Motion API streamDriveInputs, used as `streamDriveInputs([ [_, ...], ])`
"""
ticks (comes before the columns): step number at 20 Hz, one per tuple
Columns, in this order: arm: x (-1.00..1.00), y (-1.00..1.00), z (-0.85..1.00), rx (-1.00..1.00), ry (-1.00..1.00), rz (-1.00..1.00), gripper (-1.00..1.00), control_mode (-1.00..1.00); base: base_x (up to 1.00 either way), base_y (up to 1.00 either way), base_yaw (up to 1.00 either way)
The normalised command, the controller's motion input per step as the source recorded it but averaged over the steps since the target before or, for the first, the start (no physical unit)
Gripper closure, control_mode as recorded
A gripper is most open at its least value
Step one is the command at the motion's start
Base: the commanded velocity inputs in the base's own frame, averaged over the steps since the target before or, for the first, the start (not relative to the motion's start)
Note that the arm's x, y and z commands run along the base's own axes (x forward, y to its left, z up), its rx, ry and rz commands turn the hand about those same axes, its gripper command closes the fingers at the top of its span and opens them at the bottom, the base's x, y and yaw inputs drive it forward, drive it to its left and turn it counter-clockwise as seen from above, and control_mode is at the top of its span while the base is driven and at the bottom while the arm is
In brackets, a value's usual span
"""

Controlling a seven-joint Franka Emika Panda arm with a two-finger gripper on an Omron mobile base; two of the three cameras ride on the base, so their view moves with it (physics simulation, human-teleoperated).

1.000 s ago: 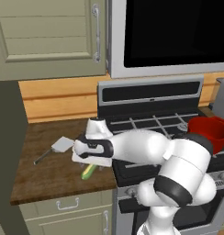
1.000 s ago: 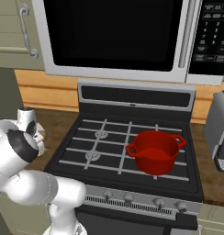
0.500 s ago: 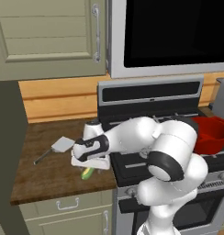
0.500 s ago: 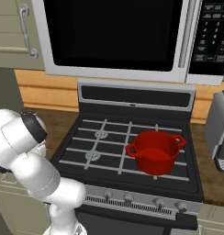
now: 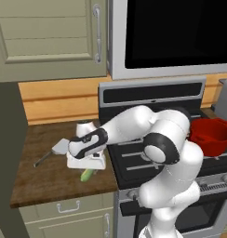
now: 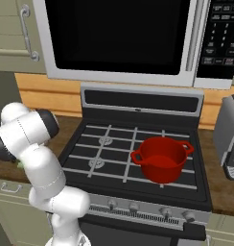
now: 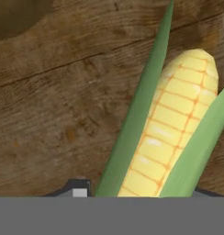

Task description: Put the corn and potato in the pot. Retrieve the spatula and lightly stir the vegetables in the pot.

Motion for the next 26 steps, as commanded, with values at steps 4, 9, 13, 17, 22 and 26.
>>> streamDriveInputs([
  [4, -0.58, -0.19, -0.06, 0.00, -0.10, -0.01, 1.00, -1.00, 0.00, 0.00, 0.00],
  [9, -0.98, -0.71, 0.16, 0.09, -0.17, -0.04, 1.00, -1.00, 0.00, 0.00, 0.00],
  [13, -0.97, -0.73, 0.79, 0.16, -0.11, -0.04, 1.00, -1.00, 0.00, 0.00, 0.00],
  [17, -0.84, -0.66, 1.00, 0.08, -0.06, 0.00, 1.00, -1.00, 0.00, 0.00, 0.00],
  [22, -0.56, -0.83, 0.94, 0.01, -0.03, 0.00, 1.00, -1.00, 0.00, 0.00, 0.00],
  [26, -0.31, -1.00, 0.83, 0.01, 0.00, 0.00, 1.00, -1.00, 0.00, 0.00, 0.00],
])
